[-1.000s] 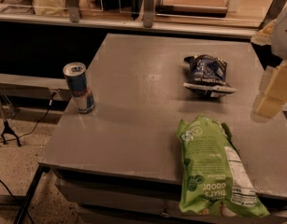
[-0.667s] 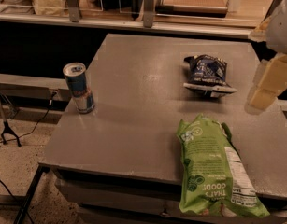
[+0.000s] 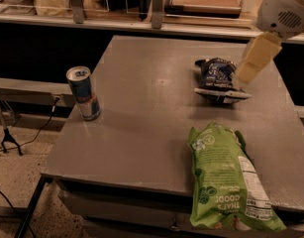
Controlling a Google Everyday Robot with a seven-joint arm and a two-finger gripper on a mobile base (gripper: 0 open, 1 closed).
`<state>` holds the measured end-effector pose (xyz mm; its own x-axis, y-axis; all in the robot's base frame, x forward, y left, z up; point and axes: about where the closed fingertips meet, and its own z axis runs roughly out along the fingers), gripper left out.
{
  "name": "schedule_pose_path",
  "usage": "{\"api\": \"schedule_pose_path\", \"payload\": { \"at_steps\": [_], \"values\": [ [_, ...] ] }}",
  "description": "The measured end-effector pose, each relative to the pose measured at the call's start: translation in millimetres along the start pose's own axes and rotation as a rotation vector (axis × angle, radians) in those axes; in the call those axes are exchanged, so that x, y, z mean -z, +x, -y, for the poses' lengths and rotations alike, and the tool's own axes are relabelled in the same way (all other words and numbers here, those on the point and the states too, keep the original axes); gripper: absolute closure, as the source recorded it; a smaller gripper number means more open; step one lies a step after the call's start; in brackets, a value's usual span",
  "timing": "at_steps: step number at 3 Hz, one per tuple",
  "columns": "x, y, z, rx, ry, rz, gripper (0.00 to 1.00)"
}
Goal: Move blue chip bag near redbull can
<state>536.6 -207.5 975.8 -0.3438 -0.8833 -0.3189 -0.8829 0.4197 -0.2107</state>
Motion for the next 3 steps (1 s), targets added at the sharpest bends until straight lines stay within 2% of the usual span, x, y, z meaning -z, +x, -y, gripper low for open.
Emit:
{"api": "schedule_pose_path", "payload": {
  "at_steps": [1,2,3],
  "values": [
    [-26.4,-15.9,23.6,-0.083,-0.011,0.041,0.00],
    [-49.5,-21.7,29.1,-0.115,-0.005,0.088,0.00],
    [-82.9,-15.5,26.0,-0.123,0.006,0.128,0.00]
  ]
}}
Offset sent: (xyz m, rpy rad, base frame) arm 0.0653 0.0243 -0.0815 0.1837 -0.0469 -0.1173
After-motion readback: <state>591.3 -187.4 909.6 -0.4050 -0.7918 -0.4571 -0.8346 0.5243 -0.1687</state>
